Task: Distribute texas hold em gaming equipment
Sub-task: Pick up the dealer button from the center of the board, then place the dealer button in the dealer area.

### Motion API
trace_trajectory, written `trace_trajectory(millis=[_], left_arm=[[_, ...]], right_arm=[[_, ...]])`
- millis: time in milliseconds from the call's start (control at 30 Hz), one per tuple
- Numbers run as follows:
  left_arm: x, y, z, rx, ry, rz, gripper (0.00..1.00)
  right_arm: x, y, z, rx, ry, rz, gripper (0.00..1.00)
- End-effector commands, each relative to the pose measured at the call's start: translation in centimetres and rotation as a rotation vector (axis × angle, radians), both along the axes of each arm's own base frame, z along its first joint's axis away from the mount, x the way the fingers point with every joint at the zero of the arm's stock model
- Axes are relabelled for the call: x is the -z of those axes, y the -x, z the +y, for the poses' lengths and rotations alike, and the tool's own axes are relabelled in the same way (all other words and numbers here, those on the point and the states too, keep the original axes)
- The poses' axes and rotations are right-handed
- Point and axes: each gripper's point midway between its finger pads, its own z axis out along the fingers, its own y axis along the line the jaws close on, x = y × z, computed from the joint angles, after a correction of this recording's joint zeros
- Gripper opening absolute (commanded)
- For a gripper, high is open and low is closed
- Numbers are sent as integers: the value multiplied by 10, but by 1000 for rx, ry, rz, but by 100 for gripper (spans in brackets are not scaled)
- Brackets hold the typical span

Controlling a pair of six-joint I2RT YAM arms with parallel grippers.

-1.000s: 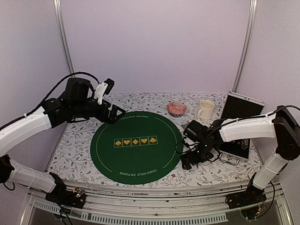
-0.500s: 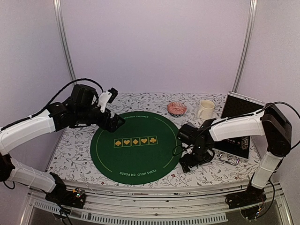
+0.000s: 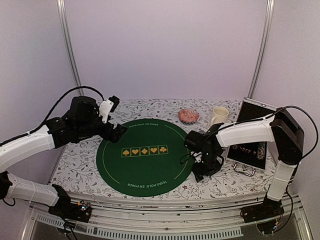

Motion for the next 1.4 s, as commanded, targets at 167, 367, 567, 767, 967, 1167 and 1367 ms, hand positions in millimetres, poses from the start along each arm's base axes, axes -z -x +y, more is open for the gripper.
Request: trace_trajectory(millis=[167,367,567,767,967,1167,1367], left_arm=[[-10,1,0,4,9,-53,98],[-15,1,2,-1,22,-63,98],[-19,2,7,-11,36,-79,98],[-18,3,11,-19,37,-87,98],[-17,2,11,-17,40,-84,98],[-15,1,10,-15,37,-78,98],[-14,1,11,-18,34,-76,98]], right_arm=[[-56,-18,42,-48,-121,-72,42],[-89,-58,96,-160,-274,-206,46],[-96,-137,119,-212,-300,-296,45],[-55,-180,112,-216,-219,-249,45],[-31,-194,98,-208,-163,-223,45],[-1,-192,93,-220,-114,-175,47],[-3,-193,92,-224,-112,-180,54]])
